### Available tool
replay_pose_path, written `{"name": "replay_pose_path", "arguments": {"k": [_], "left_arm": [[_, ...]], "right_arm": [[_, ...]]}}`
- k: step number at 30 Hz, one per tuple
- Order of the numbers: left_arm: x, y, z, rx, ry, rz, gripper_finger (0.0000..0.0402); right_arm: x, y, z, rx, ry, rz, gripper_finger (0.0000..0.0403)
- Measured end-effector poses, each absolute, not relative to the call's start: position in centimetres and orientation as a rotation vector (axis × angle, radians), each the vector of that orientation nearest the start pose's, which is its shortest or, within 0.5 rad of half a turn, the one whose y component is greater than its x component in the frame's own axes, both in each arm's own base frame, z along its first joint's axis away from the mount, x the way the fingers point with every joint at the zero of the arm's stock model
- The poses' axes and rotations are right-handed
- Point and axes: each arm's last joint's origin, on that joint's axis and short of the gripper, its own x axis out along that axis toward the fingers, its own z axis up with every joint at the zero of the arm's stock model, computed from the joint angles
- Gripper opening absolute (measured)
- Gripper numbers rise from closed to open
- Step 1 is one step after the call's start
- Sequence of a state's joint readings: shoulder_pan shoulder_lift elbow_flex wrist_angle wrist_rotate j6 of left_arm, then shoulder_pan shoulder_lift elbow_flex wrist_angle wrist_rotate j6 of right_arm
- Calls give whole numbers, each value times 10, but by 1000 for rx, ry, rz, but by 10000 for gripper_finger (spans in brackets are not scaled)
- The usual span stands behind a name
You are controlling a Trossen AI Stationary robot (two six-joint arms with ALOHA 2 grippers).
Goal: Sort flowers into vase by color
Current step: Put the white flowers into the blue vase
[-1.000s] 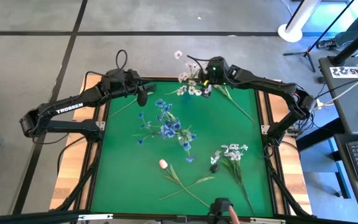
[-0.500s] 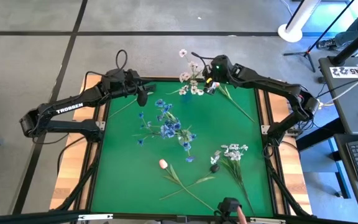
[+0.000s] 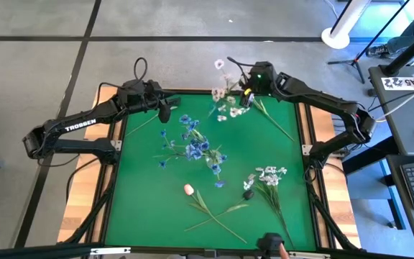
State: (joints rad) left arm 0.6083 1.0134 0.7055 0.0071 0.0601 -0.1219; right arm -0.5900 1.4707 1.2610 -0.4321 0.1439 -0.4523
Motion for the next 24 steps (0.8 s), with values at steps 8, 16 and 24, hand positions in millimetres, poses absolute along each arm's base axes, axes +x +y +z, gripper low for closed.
{"name": "replay_pose_path", "arguments": {"k": [8, 16, 24], "left_arm": [[185, 127, 282, -216, 254, 579, 168], [185, 127, 282, -216, 255, 579, 168], [184, 127, 279, -226, 288, 580, 168]], "right_arm": [[275, -190, 299, -253, 831, -526, 308], [274, -195, 300, -212, 783, -482, 308], [260, -214, 300, -61, 691, -375, 308]]}}
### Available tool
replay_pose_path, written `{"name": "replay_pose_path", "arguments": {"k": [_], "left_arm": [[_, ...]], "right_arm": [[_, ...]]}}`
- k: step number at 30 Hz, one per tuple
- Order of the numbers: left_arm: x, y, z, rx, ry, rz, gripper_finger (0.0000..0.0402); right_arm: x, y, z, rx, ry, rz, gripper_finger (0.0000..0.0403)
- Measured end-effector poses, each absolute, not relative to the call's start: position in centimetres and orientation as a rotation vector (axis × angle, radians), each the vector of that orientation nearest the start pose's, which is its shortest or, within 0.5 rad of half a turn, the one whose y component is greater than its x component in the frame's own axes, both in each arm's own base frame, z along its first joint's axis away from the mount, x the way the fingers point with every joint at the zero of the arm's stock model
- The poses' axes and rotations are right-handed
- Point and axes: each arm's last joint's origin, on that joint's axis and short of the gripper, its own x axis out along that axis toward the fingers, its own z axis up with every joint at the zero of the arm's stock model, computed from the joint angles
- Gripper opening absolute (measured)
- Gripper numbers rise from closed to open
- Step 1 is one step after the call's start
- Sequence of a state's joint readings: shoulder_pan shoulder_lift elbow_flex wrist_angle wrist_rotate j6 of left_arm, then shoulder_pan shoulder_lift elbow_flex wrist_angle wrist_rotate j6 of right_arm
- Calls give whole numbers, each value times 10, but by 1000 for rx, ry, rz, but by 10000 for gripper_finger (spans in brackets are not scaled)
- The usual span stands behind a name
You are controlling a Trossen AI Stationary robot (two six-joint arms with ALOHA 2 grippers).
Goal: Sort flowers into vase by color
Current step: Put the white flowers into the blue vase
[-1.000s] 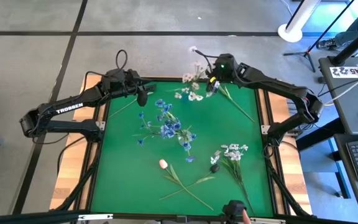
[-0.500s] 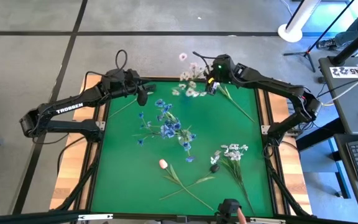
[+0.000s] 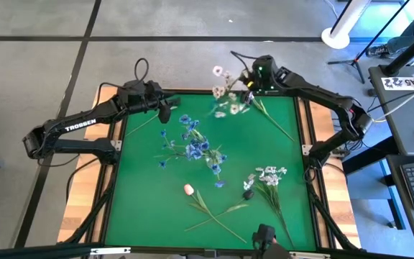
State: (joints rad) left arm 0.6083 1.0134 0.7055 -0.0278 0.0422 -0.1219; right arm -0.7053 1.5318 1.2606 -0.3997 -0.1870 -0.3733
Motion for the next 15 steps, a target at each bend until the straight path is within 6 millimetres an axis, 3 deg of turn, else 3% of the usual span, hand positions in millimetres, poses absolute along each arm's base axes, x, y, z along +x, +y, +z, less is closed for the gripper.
{"name": "replay_pose_path", "arguments": {"k": [4, 15], "left_arm": [[184, 127, 278, -227, 291, 582, 168], [184, 127, 278, -225, 291, 589, 168]], "right_arm": [[260, -217, 298, -45, 685, -353, 291], [264, -215, 299, -19, 614, -231, 193]]}}
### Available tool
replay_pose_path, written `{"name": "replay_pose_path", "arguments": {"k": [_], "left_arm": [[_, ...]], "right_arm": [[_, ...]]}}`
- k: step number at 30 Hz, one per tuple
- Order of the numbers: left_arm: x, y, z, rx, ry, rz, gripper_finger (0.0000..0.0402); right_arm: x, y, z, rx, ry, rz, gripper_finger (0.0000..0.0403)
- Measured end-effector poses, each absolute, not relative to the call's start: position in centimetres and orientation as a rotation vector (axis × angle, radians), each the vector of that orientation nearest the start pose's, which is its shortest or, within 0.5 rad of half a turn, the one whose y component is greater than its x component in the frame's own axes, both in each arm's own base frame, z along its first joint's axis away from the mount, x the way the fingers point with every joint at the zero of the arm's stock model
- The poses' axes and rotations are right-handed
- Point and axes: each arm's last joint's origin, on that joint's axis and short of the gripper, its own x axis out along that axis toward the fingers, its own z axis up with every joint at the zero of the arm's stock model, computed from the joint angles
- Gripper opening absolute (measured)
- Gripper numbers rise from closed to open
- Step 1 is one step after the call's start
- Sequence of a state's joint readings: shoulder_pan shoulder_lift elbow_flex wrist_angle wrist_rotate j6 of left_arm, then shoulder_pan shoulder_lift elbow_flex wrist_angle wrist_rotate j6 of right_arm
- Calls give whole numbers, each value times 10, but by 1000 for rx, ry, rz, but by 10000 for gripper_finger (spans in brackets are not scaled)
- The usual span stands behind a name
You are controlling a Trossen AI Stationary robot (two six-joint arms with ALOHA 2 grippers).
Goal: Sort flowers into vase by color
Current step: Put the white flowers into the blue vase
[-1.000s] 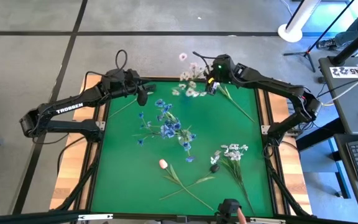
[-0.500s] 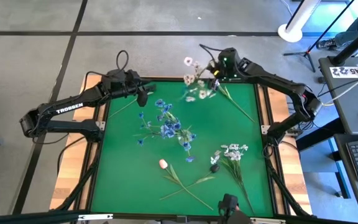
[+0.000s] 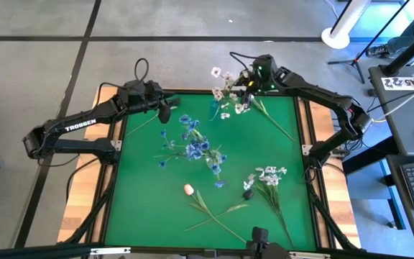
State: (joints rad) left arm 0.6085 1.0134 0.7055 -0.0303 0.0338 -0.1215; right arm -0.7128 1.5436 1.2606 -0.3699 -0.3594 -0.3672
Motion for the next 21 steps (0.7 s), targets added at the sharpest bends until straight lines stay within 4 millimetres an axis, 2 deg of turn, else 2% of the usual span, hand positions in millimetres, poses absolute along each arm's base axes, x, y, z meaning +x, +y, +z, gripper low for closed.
{"name": "replay_pose_path", "arguments": {"k": [6, 14, 21], "left_arm": [[184, 127, 278, -225, 291, 589, 168], [184, 127, 278, -225, 291, 589, 168], [183, 127, 278, -228, 299, 589, 168]], "right_arm": [[264, -215, 299, -26, 619, -243, 208], [269, -221, 290, -95, 699, -402, 286], [273, -220, 284, -138, 751, -423, 348]]}}
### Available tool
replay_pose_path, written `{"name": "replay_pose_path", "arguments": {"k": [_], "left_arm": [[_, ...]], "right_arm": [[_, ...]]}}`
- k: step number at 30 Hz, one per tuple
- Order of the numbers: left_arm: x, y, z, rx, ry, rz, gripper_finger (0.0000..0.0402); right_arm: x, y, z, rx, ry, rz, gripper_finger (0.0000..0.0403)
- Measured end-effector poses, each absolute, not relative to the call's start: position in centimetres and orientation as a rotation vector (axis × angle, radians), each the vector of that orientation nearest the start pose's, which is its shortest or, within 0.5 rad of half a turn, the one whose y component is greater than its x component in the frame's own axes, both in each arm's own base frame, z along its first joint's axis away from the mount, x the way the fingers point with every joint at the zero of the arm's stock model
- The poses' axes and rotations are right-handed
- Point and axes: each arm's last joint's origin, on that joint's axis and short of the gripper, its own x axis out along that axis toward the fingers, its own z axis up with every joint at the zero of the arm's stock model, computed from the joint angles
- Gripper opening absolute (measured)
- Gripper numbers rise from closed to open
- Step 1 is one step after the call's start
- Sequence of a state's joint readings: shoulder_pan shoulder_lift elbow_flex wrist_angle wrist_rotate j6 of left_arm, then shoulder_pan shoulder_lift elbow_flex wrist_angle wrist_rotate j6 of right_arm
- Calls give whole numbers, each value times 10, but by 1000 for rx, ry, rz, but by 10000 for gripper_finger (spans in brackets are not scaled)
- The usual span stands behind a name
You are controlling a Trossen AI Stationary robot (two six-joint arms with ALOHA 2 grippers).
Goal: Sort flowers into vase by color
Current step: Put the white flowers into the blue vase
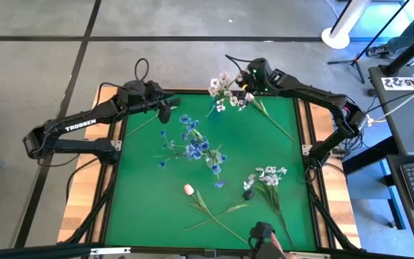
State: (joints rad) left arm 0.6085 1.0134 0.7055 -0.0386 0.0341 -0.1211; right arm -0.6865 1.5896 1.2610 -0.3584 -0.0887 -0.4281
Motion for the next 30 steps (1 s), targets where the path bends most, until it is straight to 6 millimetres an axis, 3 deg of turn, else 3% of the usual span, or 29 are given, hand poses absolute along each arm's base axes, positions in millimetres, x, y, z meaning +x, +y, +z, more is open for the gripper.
{"name": "replay_pose_path", "arguments": {"k": [7, 30], "left_arm": [[183, 127, 277, -229, 302, 589, 168], [183, 127, 277, -228, 306, 596, 168]], "right_arm": [[267, -216, 287, -129, 782, -423, 373], [237, -192, 324, -134, 766, -461, 374]]}}
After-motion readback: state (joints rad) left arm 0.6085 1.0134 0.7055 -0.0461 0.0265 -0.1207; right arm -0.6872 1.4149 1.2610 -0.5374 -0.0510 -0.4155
